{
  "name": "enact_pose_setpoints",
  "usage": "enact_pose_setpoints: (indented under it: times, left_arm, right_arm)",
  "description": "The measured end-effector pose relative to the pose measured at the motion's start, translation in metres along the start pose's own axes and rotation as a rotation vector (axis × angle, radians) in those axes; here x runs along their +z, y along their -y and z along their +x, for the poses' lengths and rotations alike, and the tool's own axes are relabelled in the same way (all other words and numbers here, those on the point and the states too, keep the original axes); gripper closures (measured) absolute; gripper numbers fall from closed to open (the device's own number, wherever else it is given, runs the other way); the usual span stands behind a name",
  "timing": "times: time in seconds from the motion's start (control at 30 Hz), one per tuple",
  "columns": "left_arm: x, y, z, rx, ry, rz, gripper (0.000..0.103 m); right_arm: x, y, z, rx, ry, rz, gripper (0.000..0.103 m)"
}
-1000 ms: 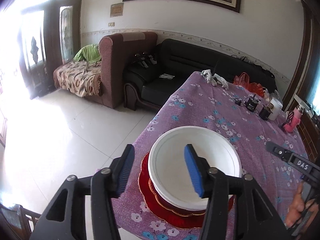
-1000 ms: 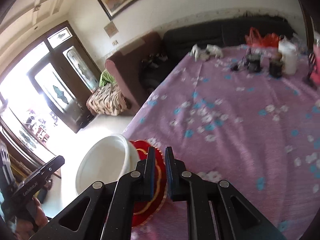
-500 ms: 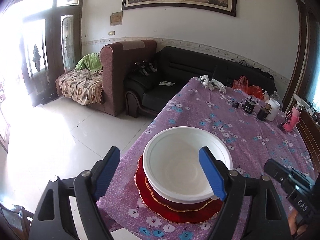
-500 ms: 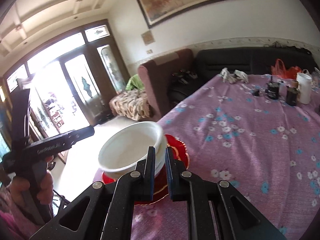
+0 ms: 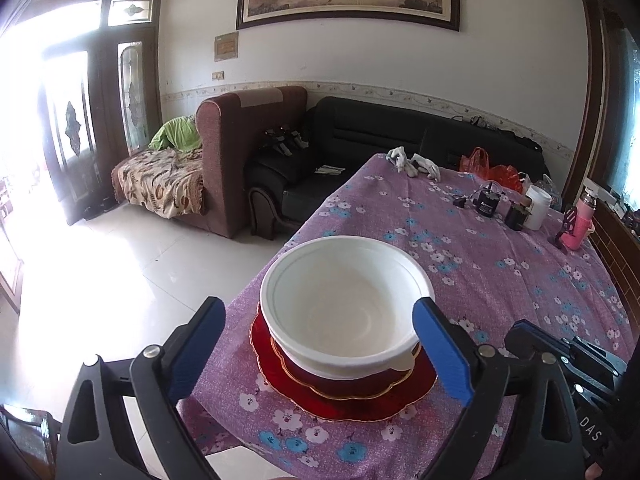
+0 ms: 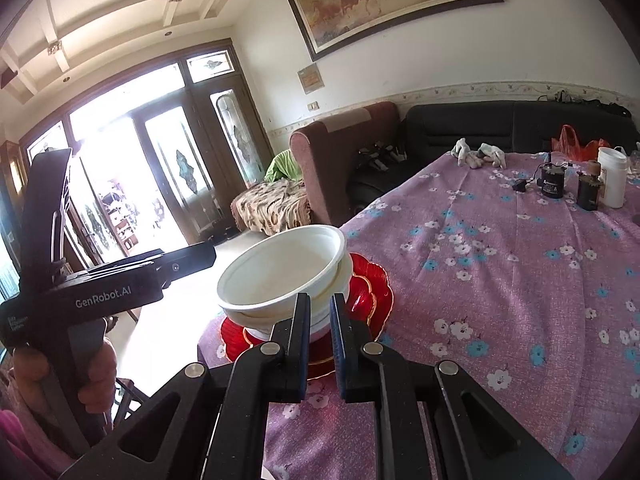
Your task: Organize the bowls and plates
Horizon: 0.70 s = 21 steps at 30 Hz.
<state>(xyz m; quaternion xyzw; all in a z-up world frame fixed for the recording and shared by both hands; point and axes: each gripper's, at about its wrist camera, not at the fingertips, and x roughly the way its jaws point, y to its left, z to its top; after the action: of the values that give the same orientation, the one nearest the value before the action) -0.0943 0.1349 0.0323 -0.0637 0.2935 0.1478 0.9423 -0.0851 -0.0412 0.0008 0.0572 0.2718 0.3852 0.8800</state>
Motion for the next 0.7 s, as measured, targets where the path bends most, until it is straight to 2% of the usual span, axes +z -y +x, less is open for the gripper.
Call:
enact_pose_setpoints:
  times: [0.7]
  left_arm:
    - [-0.0033,0.0019,0.0046,0.010,-0.021,-0.003,0.006]
  right_arm:
    - [-0.0004,-0.0026,0.0049,0.001,-0.009,-0.011,0.091]
